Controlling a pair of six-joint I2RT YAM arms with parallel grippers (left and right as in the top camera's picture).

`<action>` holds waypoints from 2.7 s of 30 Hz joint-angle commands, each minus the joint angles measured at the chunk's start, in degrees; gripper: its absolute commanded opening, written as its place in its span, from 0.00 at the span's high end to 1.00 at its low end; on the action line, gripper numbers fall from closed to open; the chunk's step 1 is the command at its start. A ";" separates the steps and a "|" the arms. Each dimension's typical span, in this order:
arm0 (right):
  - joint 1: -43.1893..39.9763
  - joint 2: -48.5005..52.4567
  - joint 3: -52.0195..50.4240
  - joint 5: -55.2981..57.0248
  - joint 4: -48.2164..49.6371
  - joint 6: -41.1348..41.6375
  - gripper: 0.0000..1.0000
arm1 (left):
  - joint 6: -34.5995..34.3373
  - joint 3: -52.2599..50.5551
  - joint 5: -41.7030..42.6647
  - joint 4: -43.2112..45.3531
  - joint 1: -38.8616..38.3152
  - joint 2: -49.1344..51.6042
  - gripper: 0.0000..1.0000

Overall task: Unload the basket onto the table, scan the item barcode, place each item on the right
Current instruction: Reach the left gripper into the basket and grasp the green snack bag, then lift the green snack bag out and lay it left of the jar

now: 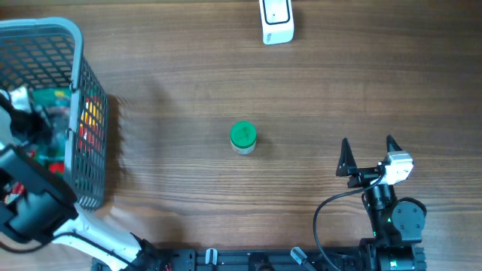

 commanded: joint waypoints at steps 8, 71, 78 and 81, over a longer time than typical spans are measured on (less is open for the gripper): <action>-0.22 0.00 -0.07 -0.72 0.20 0.57 0.00 | -21.03 2.34 9.31 2.71 0.22 -19.52 0.96; -0.22 0.00 -0.07 -0.72 0.20 0.55 0.00 | -44.33 -1.92 6.58 -10.95 -49.44 -9.29 0.96; -0.22 0.00 -0.07 -0.72 0.20 0.57 0.00 | -44.87 -15.87 5.95 1.03 -50.64 -7.65 0.96; -0.22 0.00 -0.07 -0.72 0.20 0.55 0.00 | -44.87 -18.27 5.99 3.15 -50.66 -7.65 0.96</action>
